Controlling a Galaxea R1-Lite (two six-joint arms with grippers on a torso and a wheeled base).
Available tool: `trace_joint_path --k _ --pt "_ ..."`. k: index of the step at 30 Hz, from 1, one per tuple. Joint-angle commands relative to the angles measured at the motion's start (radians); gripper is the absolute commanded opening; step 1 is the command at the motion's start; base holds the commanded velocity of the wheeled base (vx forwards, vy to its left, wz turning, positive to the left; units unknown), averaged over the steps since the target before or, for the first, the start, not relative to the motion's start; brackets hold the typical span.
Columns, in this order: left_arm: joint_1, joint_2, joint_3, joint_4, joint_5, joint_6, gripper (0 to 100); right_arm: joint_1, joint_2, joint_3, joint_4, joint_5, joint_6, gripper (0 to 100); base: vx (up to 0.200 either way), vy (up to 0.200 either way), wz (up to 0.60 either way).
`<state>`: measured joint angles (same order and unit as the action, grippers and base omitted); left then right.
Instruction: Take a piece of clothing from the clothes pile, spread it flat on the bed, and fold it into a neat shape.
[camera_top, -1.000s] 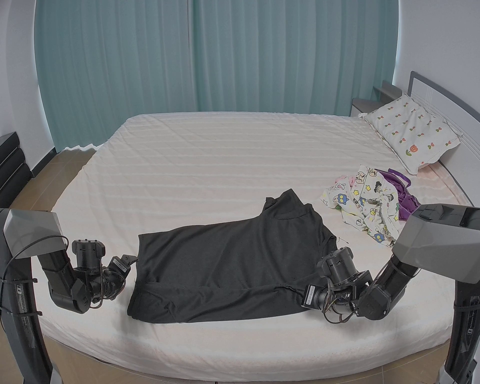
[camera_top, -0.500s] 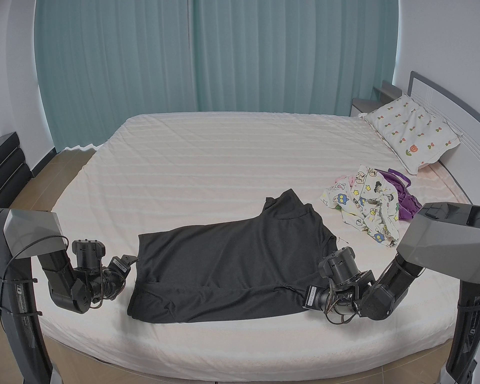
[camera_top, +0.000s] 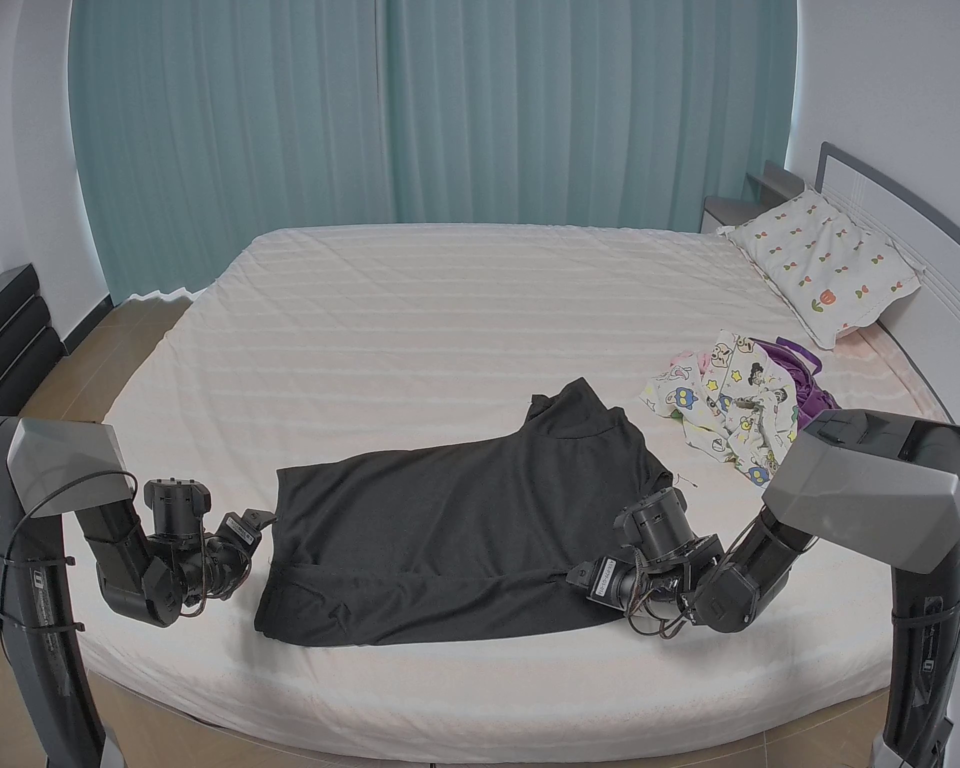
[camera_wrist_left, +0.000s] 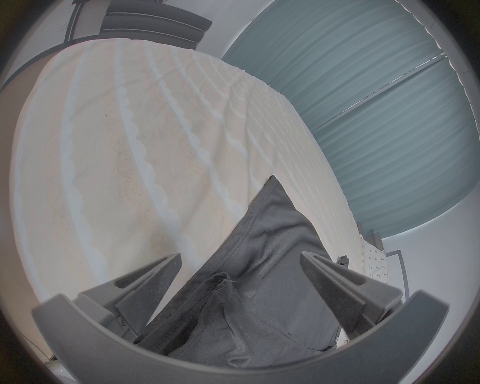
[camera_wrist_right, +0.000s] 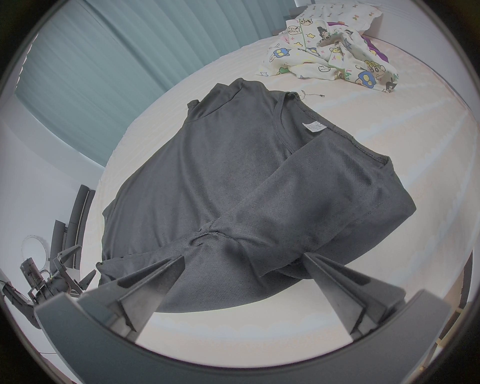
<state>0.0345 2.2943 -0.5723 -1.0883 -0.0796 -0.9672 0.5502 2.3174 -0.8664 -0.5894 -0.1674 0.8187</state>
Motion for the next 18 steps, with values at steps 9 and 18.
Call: trace_joint_path --k 9,18 --pt "0.001 0.001 0.002 -0.001 0.000 -0.001 100 0.000 0.020 -0.002 0.003 -0.049 0.002 0 0.000 0.000 0.00" --pt "-0.001 0.001 0.002 -0.001 0.000 -0.001 100 0.002 -0.024 0.033 0.026 -0.052 0.002 0 0.000 0.000 0.00"
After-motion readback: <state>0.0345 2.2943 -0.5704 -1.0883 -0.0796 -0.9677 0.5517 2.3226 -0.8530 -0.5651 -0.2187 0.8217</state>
